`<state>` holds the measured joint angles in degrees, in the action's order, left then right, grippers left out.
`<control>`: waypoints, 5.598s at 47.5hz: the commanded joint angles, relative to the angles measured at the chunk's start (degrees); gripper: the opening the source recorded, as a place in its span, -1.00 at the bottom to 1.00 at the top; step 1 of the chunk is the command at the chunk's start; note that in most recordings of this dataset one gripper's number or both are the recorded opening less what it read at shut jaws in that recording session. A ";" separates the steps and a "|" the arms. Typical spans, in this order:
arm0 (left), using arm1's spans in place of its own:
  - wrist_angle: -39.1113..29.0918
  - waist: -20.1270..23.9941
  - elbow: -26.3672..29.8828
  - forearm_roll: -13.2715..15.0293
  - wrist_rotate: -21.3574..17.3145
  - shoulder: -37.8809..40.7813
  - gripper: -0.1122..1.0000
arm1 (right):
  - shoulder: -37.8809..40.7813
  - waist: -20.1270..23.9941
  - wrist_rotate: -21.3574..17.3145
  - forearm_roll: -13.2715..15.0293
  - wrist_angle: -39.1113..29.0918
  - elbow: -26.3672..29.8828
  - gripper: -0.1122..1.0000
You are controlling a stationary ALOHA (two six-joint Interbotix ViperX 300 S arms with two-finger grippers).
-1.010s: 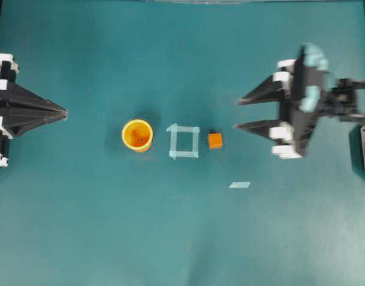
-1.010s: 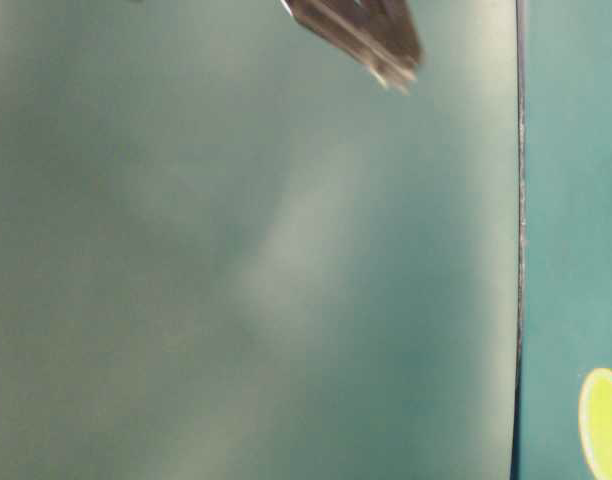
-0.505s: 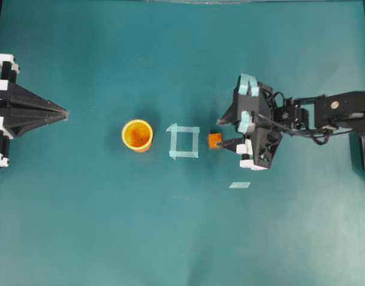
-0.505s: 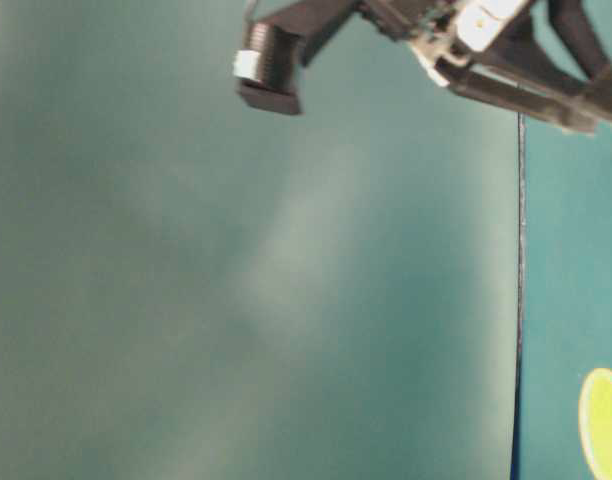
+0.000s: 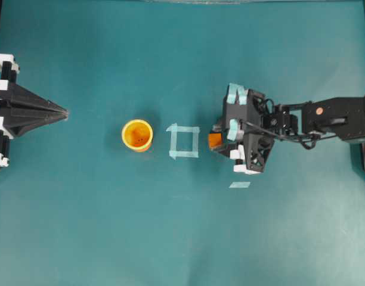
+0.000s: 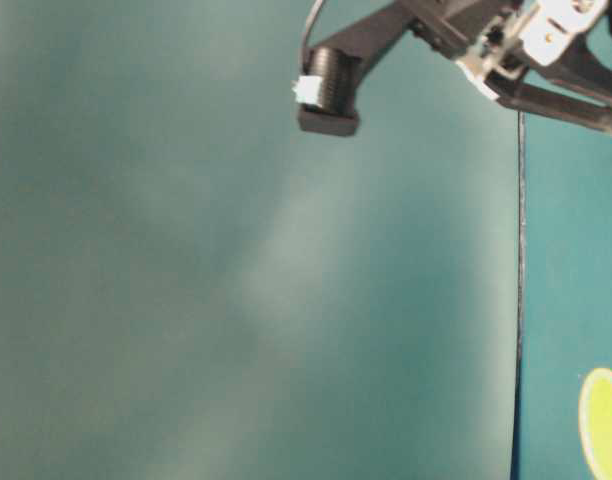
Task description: Move the block backward with right arm.
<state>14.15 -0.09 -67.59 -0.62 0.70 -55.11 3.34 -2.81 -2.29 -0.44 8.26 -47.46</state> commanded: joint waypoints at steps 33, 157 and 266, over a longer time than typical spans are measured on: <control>-0.26 -0.09 1.76 -0.18 0.00 0.09 -0.80 | 2.72 -0.18 -0.35 0.09 -1.76 3.34 0.08; -1.32 -0.09 2.11 -0.18 0.09 -0.09 -0.80 | -2.29 -31.11 0.53 1.58 -30.41 27.69 -0.07; -1.49 -0.09 2.37 -0.18 0.09 -0.09 -0.80 | -2.29 -31.20 0.53 1.58 -30.67 27.60 -0.07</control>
<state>12.39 -0.09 -67.06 -0.62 0.70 -55.37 2.02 -33.93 -1.67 1.05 -22.68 -21.18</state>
